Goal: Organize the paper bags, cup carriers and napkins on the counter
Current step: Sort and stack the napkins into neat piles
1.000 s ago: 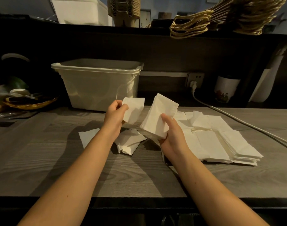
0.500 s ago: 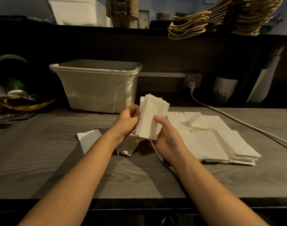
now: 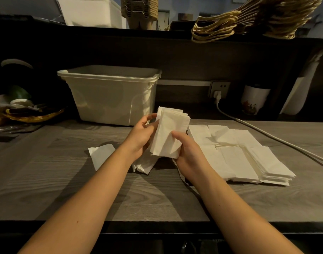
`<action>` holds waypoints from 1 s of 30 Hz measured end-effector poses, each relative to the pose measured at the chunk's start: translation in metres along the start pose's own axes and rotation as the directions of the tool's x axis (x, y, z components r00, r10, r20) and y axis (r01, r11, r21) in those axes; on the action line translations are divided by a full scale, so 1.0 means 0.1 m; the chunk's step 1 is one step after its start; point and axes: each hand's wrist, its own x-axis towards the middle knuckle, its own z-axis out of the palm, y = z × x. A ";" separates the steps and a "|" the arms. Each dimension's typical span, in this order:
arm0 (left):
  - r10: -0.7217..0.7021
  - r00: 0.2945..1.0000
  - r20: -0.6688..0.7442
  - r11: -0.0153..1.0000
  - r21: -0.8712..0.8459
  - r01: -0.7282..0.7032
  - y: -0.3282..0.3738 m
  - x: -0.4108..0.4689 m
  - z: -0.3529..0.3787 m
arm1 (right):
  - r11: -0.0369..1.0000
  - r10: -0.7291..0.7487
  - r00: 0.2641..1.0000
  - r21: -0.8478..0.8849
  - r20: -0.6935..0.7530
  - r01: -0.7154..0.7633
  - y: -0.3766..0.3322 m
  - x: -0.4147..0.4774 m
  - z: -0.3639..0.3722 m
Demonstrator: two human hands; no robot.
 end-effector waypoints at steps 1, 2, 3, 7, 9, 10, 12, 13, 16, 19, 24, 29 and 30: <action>0.008 1.000 -0.008 1.000 0.008 -0.008 0.00 0.01 0.00 | 1.000 0.000 1.000 -0.008 0.000 0.000 0.01 0.00 0.00; 0.028 1.000 -0.013 0.999 0.030 -0.028 -0.01 0.02 -0.01 | 1.000 -0.010 1.000 -0.011 0.004 0.010 0.01 0.00 -0.01; 0.057 0.998 -0.015 0.996 0.066 -0.056 -0.02 0.03 -0.02 | 0.999 -0.030 0.999 -0.010 0.010 0.030 0.01 0.00 -0.01; 0.163 0.986 0.045 0.960 0.224 -0.169 -0.04 0.02 -0.01 | 0.997 -0.077 0.997 -0.004 -0.006 0.077 0.00 0.01 -0.01; 0.161 0.985 0.067 0.951 0.255 -0.173 -0.05 0.02 0.00 | 0.997 -0.074 0.997 -0.012 -0.020 0.074 0.00 0.01 -0.02; 0.151 0.986 0.067 0.949 0.269 -0.164 -0.04 0.03 0.00 | 0.997 -0.077 0.997 -0.020 -0.026 0.076 0.00 0.01 -0.02; 0.145 0.988 0.057 0.944 0.292 -0.156 -0.03 0.03 0.00 | 0.994 -0.094 0.995 -0.068 -0.037 0.092 0.00 0.01 -0.01; 0.150 0.987 0.054 0.942 0.297 -0.159 -0.02 0.02 -0.01 | 0.989 -0.107 0.993 -0.108 -0.045 0.101 0.01 0.01 -0.01; 0.161 0.986 0.052 0.934 0.314 -0.169 0.00 0.00 0.00 | 0.973 -0.137 0.988 -0.197 -0.073 0.120 0.02 0.01 -0.01; 0.174 0.982 0.076 0.911 0.365 -0.190 0.00 0.00 -0.01 | 0.966 -0.144 0.985 -0.229 -0.094 0.120 0.01 0.00 0.00; 0.161 0.976 0.147 0.907 0.367 -0.205 0.03 -0.02 -0.02 | 0.966 -0.161 0.978 -0.223 -0.130 0.129 0.00 -0.01 0.02; 0.085 0.973 0.215 0.897 0.409 -0.169 0.06 -0.03 -0.06 | 0.976 -0.180 0.973 -0.149 -0.142 0.159 0.01 0.00 -0.01; 0.066 0.976 0.207 0.909 0.391 -0.144 0.07 -0.03 -0.06 | 0.981 -0.156 0.981 -0.134 -0.119 0.140 0.01 0.00 -0.01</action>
